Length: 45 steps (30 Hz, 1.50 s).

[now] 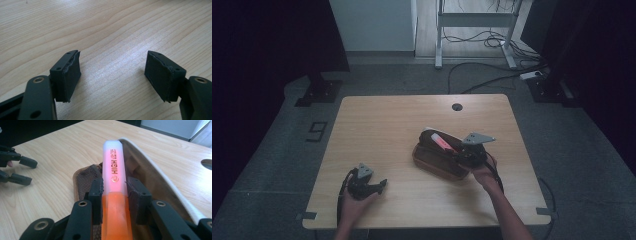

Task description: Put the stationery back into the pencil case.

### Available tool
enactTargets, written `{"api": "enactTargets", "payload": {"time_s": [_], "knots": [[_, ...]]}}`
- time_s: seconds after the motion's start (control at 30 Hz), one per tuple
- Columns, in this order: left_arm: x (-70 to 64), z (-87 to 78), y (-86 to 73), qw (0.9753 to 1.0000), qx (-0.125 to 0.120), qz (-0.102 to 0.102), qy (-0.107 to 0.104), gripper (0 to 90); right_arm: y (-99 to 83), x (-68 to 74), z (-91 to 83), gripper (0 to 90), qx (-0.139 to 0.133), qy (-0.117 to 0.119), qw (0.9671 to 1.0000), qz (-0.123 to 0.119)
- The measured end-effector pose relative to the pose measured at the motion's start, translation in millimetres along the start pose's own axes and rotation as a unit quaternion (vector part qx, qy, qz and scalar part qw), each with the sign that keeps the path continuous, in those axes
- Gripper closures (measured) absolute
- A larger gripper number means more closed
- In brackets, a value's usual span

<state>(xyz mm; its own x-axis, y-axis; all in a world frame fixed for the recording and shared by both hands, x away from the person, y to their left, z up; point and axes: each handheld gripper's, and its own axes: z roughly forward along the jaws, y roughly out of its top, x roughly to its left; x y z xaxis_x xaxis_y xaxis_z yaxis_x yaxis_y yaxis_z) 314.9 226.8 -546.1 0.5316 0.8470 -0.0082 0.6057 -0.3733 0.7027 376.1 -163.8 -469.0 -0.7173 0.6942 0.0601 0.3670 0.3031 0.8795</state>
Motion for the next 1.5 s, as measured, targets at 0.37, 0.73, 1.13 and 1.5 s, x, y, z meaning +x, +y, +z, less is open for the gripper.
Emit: {"api": "enactTargets", "payload": {"time_s": [0.37,0.73,1.13,1.5], "knots": [[0.0,0.0,0.0,1.0,0.0,0.0,0.0,28.3,3.2,-9.9,-0.3,65.4,0.005,-0.012,0.9999,0.006],[0.1,0.0,0.0,1.0,0.001,0.001,0.0,28.3,1.9,-10.1,0.4,63.5,0.006,-0.028,0.9995,-0.014],[0.1,0.0,0.0,1.0,0.0,0.0,0.0,28.3,2.4,-1.0,-5.1,57.2,-0.012,-0.024,0.9993,-0.025],[0.0,0.0,0.0,1.0,0.0,0.0,0.0,28.3,-2.0,5.4,-4.7,51.6,-0.015,-0.006,0.9998,-0.013]]}}
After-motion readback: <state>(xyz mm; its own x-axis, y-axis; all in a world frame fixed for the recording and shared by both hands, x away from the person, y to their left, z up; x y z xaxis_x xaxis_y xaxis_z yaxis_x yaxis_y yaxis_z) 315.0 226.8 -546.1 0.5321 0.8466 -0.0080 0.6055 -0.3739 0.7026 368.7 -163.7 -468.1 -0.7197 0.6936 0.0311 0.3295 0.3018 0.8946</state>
